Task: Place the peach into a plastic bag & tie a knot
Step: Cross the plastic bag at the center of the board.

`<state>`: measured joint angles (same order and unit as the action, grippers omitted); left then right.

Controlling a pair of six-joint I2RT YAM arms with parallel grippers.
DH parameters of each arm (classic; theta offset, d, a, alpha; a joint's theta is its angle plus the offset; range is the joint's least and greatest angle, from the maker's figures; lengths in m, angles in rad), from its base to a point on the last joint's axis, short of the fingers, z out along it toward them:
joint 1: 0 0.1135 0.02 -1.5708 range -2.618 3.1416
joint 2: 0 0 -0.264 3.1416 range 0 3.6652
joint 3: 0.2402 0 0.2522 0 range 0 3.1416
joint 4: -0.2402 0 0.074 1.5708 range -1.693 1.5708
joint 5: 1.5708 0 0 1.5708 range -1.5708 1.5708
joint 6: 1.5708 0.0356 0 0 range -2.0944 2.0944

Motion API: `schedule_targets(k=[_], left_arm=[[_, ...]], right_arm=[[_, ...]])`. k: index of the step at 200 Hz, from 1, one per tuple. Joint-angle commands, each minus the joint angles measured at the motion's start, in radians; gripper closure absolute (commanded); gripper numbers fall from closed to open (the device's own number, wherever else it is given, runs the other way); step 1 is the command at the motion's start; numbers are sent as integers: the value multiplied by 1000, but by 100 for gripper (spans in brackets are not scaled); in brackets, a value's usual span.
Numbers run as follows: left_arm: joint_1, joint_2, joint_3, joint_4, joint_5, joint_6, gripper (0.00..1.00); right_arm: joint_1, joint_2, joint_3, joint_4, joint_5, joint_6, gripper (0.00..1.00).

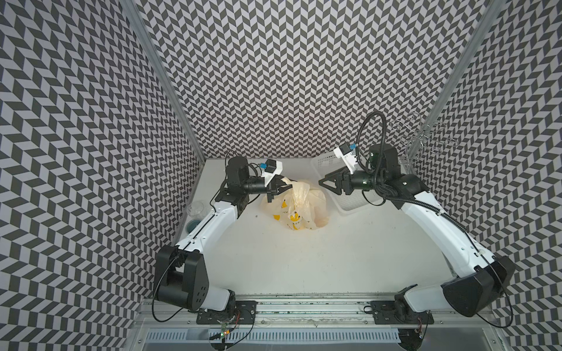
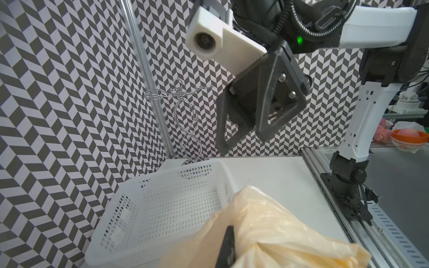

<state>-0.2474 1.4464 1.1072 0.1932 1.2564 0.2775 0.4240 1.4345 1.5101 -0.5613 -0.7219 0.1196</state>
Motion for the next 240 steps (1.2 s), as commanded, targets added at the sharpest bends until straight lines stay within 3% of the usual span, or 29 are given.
schedule_targets(k=[1, 31, 83, 140, 172, 240], left_arm=[[-18, -18, 29, -115, 53, 156, 100], [-40, 7, 64, -223, 47, 233, 100], [-44, 24, 93, -277, 28, 266, 100], [-55, 1, 80, -279, -50, 261, 100], [-56, -9, 59, -214, -115, 177, 100], [-59, -17, 69, -186, -119, 108, 100]], right_arm=[[20, 80, 40, -47, -21, -35, 23], [88, 181, 129, -110, -10, -101, 16], [104, 184, 69, -87, -94, -127, 14], [112, 151, 49, -20, -62, 31, 9], [134, 101, 12, 82, 2, 170, 6], [173, 115, -6, 81, 41, 186, 6]])
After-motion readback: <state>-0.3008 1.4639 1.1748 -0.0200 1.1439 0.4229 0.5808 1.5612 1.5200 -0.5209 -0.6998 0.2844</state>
